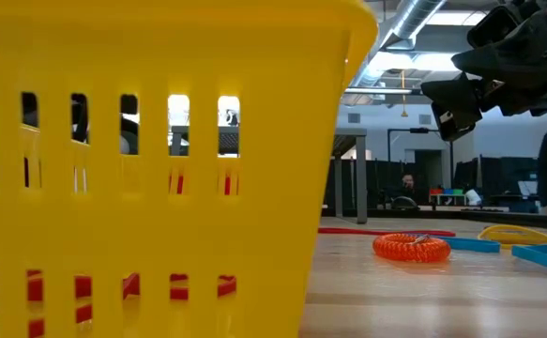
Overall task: Pick & Place Office Desk Supplies
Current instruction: Put the crayon into the top yellow bin
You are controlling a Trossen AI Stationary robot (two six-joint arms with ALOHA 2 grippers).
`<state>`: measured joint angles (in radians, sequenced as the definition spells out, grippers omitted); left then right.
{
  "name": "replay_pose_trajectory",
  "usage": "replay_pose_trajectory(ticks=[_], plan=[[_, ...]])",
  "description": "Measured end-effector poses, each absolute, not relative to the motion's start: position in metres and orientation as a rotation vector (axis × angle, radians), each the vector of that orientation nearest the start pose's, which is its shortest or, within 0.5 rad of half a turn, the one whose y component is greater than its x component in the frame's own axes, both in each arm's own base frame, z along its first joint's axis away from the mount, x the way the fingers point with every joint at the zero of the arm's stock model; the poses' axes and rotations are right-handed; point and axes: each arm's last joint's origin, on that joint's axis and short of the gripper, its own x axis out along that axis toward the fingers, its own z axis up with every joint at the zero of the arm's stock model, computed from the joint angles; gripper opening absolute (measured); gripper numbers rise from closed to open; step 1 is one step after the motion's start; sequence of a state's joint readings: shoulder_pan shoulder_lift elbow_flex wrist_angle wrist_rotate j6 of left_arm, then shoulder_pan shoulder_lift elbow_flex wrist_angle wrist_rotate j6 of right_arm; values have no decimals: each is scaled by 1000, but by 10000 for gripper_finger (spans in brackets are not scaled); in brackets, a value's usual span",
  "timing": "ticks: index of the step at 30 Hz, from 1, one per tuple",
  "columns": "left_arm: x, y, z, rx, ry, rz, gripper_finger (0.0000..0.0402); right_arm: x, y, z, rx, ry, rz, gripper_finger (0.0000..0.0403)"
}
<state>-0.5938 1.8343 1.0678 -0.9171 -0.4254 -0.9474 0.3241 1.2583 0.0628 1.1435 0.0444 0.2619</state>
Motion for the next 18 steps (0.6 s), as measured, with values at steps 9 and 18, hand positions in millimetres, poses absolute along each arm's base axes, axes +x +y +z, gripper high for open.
replay_pose_trajectory(ticks=[9, 18], plan=[[251, -150, 166, -35, 1260, 510, 7, 172, 56, 144, 251, 86, 271, 182], [240, -126, 221, -209, 1152, 462, 5, 172, 56, 144, 251, 85, 269, 182]])
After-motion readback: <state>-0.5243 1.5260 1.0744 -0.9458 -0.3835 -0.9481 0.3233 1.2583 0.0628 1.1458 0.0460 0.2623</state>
